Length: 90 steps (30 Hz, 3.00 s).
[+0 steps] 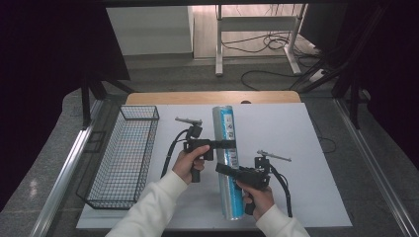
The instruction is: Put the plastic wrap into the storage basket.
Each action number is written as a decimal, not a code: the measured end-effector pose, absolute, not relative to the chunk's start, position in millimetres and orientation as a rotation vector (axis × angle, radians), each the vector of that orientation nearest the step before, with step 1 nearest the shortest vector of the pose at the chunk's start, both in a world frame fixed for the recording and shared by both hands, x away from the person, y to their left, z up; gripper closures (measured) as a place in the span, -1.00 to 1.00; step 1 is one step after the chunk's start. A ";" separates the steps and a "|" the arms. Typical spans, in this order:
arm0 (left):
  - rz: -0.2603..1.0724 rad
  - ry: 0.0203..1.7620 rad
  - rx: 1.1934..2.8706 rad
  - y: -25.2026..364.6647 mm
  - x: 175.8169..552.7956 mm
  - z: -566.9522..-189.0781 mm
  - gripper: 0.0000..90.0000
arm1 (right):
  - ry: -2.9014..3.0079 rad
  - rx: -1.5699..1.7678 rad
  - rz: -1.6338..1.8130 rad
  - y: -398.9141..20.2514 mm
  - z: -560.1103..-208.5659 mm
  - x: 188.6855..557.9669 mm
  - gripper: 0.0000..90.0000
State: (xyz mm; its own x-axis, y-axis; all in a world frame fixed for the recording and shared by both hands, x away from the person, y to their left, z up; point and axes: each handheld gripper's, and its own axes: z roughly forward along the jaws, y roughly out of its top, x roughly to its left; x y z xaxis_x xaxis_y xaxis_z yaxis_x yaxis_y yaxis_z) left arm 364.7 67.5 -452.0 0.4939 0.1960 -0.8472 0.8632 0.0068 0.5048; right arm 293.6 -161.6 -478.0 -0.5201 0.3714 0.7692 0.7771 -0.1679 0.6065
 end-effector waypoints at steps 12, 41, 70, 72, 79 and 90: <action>-0.689 0.983 1.532 64.8 366.8 -452.3 -0.34 | -1.772 -1.317 -1.730 -161.6 -480.2 295.0 -0.30; -0.587 0.994 1.589 96.6 364.1 -431.0 -0.29 | -1.804 -1.245 -1.791 -206.8 -455.6 290.6 -0.80; -0.356 1.133 1.526 234.6 333.5 -360.0 -0.29 | -1.947 -1.469 -1.705 -296.2 -472.3 292.7 -0.78; -0.330 1.146 1.529 246.7 330.9 -354.2 -0.29 | -1.950 -1.476 -1.704 -297.5 -473.3 293.2 -0.78; -0.272 1.189 1.527 277.5 322.5 -342.5 -0.29 | -1.962 -1.478 -1.692 -297.5 -474.4 293.8 -0.78; -0.196 1.296 1.579 324.2 315.2 -343.1 -0.29 | -1.960 -1.487 -1.693 -298.1 -475.3 292.8 -0.76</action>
